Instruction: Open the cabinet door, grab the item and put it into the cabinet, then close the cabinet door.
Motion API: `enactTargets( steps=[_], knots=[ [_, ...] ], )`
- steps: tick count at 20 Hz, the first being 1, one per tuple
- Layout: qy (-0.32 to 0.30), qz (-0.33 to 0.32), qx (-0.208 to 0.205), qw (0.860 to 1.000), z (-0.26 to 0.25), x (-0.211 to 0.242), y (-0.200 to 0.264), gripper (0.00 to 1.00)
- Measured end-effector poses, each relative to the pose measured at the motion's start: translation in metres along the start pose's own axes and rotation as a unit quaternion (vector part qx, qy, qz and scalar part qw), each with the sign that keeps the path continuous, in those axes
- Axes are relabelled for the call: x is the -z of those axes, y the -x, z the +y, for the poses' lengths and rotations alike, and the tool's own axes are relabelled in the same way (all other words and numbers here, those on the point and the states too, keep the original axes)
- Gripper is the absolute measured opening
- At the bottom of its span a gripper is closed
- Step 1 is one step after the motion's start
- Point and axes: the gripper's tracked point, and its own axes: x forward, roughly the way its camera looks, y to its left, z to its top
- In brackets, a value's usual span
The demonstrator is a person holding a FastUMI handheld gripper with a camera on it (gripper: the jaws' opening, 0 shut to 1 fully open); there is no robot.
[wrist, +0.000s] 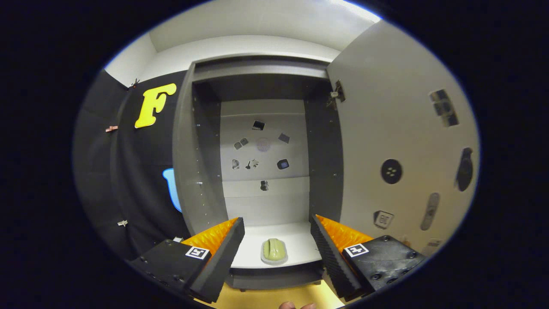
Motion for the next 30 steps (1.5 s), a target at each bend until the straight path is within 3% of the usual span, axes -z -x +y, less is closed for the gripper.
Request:
enactTargets(
  steps=[5,13,17,23,27,30],
  knots=[
    [0.048,-0.028,0.004,0.998,-0.023,-0.007,0.088,0.98],
    [0.036,-0.015,-0.004,0.999,-0.085,-0.015,0.205,0.98],
    [0.049,-0.008,0.042,0.998,-0.153,-0.019,0.239,0.98],
    [0.027,-0.003,0.158,0.987,-0.274,-0.015,0.233,0.98],
    [0.034,0.01,0.168,0.985,-0.312,0.0,0.196,0.98],
    [0.035,0.022,0.151,0.988,-0.31,0.006,0.175,0.99]
  ],
)
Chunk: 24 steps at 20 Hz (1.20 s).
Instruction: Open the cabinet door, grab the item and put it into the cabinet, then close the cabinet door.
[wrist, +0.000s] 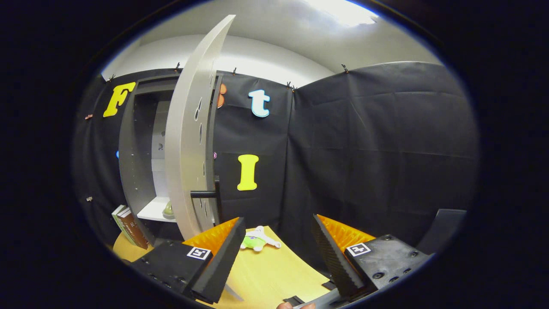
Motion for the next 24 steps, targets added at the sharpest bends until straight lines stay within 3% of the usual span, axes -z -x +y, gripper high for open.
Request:
enactTargets(
  steps=[6,11,24],
  knots=[
    [-0.012,0.005,-0.026,1.0,0.016,0.002,-0.001,0.96],
    [-0.039,0.015,-0.025,0.999,0.036,0.007,0.011,0.96],
    [-0.061,0.021,-0.107,0.992,0.149,0.012,0.043,0.97]
  ],
)
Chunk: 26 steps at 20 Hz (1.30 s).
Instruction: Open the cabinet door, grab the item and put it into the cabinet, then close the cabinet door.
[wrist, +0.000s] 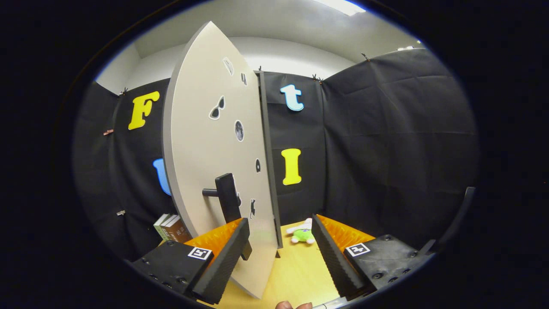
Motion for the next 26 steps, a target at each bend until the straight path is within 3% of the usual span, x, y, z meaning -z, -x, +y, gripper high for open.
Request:
enactTargets(
  steps=[13,26],
  knots=[
    [-0.021,0.024,-0.082,0.996,0.128,0.025,-0.051,0.98],
    [-0.007,0.009,-0.102,0.995,0.151,0.016,-0.053,0.98]
  ],
)
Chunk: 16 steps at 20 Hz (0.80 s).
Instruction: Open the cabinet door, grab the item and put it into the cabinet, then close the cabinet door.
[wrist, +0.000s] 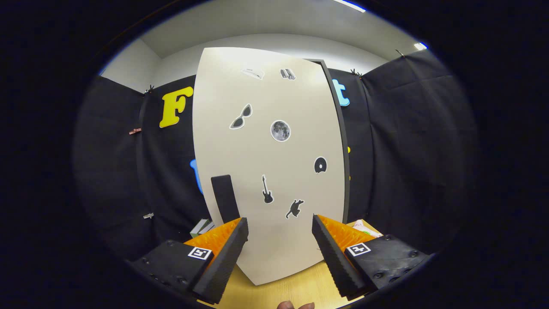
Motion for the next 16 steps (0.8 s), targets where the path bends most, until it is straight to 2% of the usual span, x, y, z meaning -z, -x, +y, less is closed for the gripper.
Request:
enactTargets(
  steps=[16],
  knots=[
    [0.021,-0.017,0.001,1.0,-0.015,-0.01,0.018,0.98]
  ],
)
